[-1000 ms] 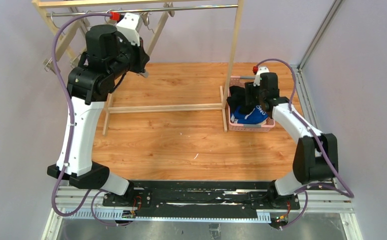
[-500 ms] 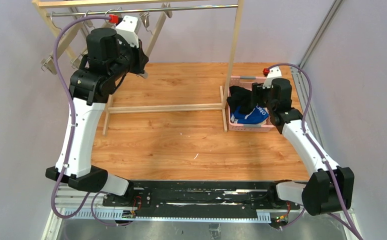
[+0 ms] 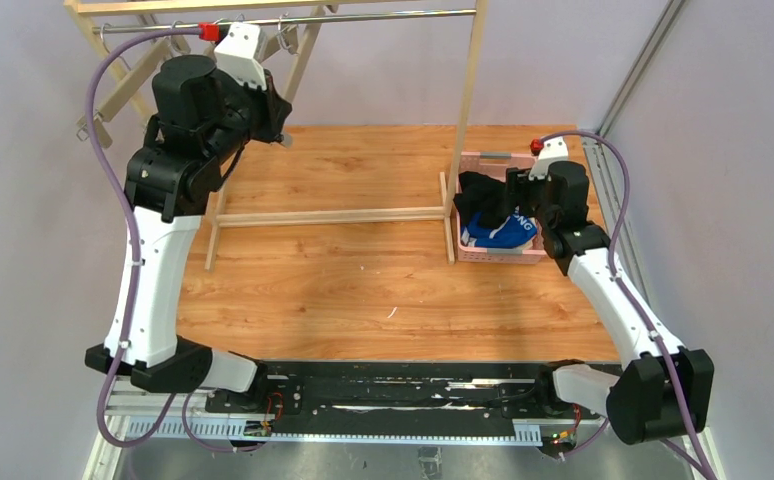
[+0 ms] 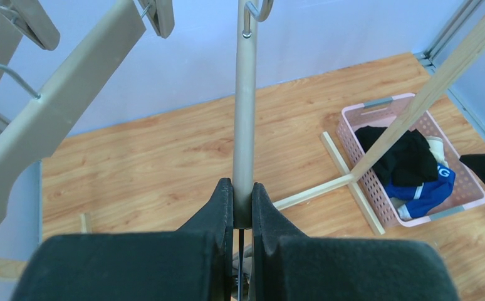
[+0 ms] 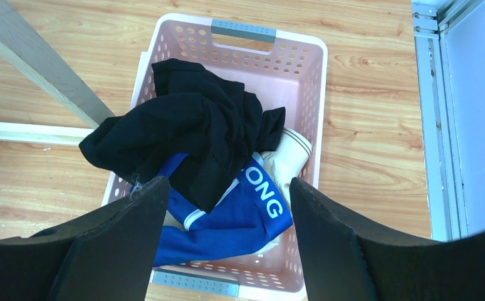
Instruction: Remove the underwear clipped to the hanger
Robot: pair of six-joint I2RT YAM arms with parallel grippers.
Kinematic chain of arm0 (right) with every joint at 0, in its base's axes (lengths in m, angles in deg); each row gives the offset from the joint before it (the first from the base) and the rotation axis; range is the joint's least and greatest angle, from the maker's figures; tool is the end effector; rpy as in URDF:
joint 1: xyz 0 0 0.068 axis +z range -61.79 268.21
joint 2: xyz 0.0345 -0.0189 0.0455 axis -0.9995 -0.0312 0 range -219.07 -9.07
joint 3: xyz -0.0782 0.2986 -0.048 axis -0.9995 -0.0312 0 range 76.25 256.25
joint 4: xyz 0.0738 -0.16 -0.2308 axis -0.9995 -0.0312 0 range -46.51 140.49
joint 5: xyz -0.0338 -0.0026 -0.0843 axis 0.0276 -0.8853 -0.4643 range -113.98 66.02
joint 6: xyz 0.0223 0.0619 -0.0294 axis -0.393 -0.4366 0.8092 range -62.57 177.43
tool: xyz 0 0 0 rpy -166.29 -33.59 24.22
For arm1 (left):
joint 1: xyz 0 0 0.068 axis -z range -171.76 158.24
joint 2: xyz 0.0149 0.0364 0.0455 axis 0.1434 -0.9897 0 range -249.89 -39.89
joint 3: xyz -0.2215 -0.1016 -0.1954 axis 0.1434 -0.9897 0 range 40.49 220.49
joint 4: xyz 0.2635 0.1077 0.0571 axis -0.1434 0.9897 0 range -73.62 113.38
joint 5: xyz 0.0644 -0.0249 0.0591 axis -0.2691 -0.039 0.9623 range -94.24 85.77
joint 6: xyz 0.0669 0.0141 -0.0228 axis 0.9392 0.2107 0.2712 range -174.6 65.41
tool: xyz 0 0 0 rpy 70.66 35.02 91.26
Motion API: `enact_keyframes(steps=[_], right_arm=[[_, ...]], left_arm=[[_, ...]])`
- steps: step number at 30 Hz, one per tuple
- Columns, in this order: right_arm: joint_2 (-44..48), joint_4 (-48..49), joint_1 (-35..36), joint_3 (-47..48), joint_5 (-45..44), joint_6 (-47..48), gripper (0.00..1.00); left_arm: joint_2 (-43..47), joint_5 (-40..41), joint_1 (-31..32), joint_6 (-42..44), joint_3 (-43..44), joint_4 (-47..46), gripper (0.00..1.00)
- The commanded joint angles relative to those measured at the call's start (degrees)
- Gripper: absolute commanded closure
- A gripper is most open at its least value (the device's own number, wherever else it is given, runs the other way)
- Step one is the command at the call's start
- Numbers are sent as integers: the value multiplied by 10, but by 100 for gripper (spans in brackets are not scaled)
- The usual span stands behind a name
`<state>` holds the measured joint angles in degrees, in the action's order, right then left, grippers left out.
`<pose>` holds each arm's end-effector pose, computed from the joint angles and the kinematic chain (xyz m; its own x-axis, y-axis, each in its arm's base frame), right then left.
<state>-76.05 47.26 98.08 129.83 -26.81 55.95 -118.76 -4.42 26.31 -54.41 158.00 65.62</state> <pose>0.3067 0.0503 0.3502 -0.2849 -0.0234 -0.9583 -0.1173 0.9930 0.0106 0.2569 -0.0840 0.6069 -0.1739 0.0602 -0.9829 0.3136 0.9495 0.0026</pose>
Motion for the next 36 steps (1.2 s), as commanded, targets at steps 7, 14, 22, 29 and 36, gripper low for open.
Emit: enact_keyframes(steps=[7,14,22,29,36], right_arm=[[33,13,-7,-23,6,-9,27],[52,9,-7,-30,14,-13,27],[72,6,-7,-34,9,-16,27],[75,-24,-7,-12,-20,-24,27],[98,-90,-7,30,-81,-31,26]], left_arm=[[-50,0,-10,6,47,-27,100],[-85,-1,-26,10,75,-17,100],[-46,-11,-30,20,-25,-85,68],[-2,15,-30,31,-60,-116,40],[64,42,-30,31,-106,-122,36]])
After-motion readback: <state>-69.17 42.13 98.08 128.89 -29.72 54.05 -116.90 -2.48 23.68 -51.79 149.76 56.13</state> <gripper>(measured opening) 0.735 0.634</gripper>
